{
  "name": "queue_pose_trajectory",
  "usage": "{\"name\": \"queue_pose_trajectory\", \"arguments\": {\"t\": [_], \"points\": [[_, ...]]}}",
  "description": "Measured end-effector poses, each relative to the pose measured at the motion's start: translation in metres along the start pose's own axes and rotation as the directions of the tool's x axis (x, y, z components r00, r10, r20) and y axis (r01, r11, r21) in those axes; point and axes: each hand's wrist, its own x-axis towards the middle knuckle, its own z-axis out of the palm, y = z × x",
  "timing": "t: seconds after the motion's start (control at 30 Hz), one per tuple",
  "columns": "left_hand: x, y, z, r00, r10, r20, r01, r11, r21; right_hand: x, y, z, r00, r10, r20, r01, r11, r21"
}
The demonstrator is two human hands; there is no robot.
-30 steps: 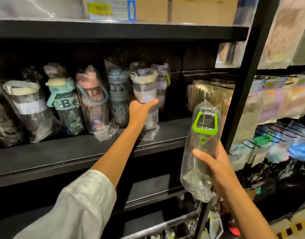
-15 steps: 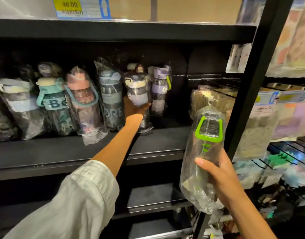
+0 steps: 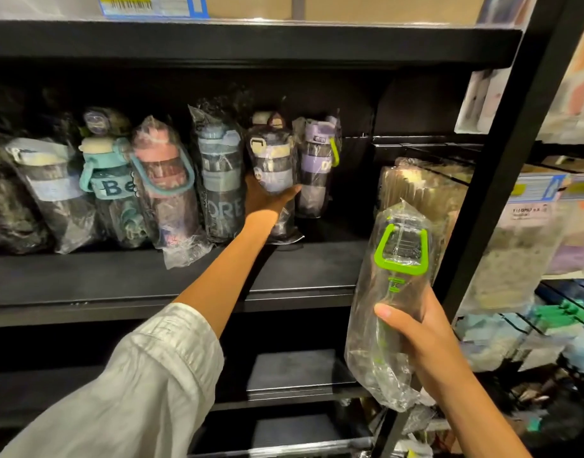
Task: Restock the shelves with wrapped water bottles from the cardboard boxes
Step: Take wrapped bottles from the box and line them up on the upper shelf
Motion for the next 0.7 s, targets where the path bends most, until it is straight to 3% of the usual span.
{"name": "queue_pose_trajectory", "arguments": {"t": [0.23, 0.37, 0.43, 0.53, 0.6, 0.7], "points": [[-0.010, 0.003, -0.012, 0.999, 0.008, 0.038, -0.012, 0.994, 0.111, 0.008, -0.001, 0.016, 0.999, -0.019, 0.034, 0.019, 1.000, 0.015], [-0.032, 0.005, -0.028, 0.984, -0.158, 0.085, 0.132, 0.957, 0.257, 0.018, -0.008, 0.027, 0.998, -0.039, 0.049, 0.037, 0.998, 0.054], [-0.047, 0.003, -0.041, 0.981, -0.167, 0.096, 0.125, 0.933, 0.338, 0.026, -0.017, 0.031, 0.997, -0.068, 0.047, 0.064, 0.995, 0.072], [-0.072, 0.000, -0.071, 0.977, -0.047, 0.207, -0.060, 0.874, 0.482, 0.047, -0.032, 0.039, 0.993, -0.115, 0.032, 0.111, 0.989, 0.096], [-0.086, -0.006, -0.092, 0.937, 0.008, 0.348, -0.222, 0.784, 0.580, 0.065, -0.039, 0.045, 0.989, -0.143, 0.023, 0.140, 0.986, 0.090], [-0.108, -0.017, -0.123, 0.884, 0.019, 0.467, -0.346, 0.698, 0.628, 0.093, -0.041, 0.053, 0.988, -0.157, 0.004, 0.157, 0.985, 0.075]]}}
